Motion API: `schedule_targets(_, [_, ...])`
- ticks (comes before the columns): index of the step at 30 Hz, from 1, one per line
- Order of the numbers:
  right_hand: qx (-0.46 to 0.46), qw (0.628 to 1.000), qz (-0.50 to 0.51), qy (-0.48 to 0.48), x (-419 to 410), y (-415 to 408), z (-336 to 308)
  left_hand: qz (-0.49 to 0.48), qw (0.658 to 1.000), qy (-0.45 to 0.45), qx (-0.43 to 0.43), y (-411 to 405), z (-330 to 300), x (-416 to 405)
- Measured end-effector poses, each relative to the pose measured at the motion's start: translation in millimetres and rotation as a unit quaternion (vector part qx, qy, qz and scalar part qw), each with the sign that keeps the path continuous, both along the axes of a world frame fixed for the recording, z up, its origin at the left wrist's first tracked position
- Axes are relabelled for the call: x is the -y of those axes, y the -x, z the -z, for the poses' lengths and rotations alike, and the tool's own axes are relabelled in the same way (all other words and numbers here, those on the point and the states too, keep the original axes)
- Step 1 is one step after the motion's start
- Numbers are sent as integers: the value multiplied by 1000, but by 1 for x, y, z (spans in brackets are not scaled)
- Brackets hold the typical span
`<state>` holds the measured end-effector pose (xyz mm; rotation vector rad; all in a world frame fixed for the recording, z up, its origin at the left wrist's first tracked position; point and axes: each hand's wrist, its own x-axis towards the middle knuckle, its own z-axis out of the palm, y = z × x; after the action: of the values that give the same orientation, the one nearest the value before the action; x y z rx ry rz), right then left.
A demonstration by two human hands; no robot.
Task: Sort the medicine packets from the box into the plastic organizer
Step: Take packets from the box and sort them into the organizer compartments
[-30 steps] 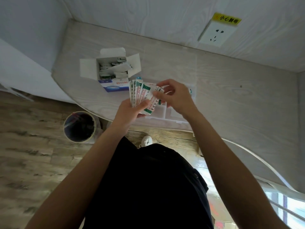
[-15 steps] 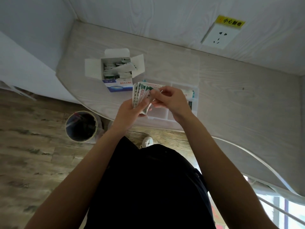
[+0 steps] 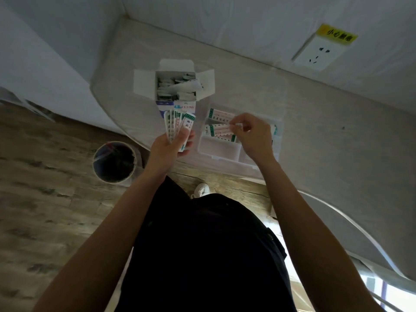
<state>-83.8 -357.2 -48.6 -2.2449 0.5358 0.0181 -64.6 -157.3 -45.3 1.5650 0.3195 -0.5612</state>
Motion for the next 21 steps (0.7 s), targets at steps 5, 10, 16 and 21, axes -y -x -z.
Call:
schedule_targets(5, [-22, 993, -43, 106, -5, 3, 8, 16, 1000, 7, 10, 0, 0, 1])
schedule_targets(10, [-15, 965, -124, 229, -8, -2, 4, 22, 1000, 8, 11, -1, 1, 2])
schedule_targets(16, [-30, 949, -180, 258, -18, -13, 1, 38, 999, 34, -11, 1, -1, 2])
schedule_targets(21, [29, 981, -121, 152, -22, -12, -10, 51, 998, 40, -18, 2, -4, 5])
